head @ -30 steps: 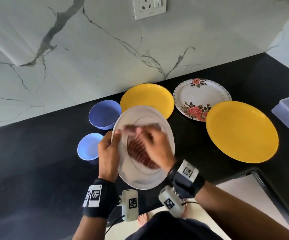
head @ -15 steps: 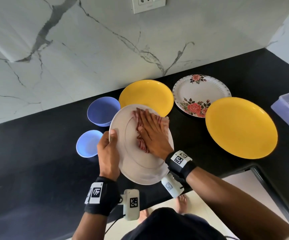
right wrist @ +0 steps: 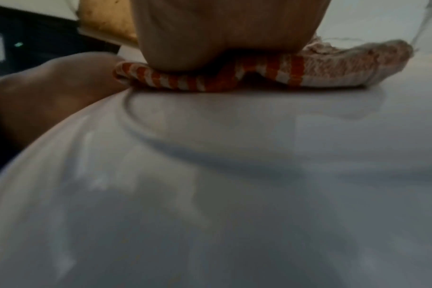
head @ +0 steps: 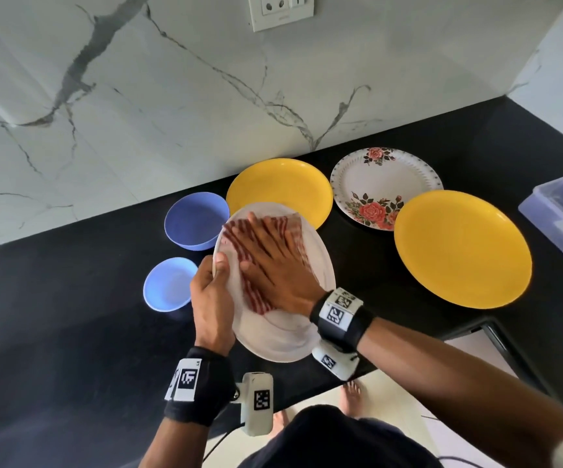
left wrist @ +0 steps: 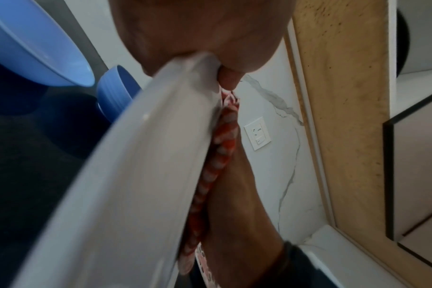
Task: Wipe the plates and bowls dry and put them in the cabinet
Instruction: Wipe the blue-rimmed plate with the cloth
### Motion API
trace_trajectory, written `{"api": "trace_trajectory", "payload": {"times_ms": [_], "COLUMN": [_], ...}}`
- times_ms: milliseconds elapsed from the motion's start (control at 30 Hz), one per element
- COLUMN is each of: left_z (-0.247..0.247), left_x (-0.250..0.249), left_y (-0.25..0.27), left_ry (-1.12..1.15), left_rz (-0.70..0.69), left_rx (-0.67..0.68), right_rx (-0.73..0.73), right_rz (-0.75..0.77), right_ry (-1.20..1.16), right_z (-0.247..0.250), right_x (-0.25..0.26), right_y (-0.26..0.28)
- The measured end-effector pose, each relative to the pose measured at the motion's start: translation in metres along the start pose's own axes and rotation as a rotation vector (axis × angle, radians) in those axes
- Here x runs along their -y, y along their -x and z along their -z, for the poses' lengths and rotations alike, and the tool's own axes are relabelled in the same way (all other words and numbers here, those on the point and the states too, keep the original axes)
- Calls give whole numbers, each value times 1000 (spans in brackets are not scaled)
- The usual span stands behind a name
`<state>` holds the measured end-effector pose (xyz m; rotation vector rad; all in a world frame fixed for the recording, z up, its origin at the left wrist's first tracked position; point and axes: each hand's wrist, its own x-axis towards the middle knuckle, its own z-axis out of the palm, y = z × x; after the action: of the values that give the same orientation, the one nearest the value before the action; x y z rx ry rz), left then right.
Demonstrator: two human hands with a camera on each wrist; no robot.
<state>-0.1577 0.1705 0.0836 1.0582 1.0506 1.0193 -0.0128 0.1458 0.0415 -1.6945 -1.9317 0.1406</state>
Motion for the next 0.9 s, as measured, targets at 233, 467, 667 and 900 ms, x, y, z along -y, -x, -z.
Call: {"api": "trace_trajectory", "payload": {"times_ms": [233, 467, 667, 900], "left_z": [1, 5, 1, -3], "left_x": [1, 5, 4, -9], "left_y": [6, 4, 0, 1], "left_ry": [-53, -15, 47, -60], "left_rz": [-48, 12, 59, 30], "left_rx": [-88, -125, -68, -49], "right_rx": [35, 218, 220, 49], "right_rz": [-456, -316, 75, 2], "right_ry": [-149, -147, -25, -130], "right_z": [-19, -23, -8, -2], "right_x": [-54, -28, 16, 28], "right_y": [2, 69, 61, -6]}}
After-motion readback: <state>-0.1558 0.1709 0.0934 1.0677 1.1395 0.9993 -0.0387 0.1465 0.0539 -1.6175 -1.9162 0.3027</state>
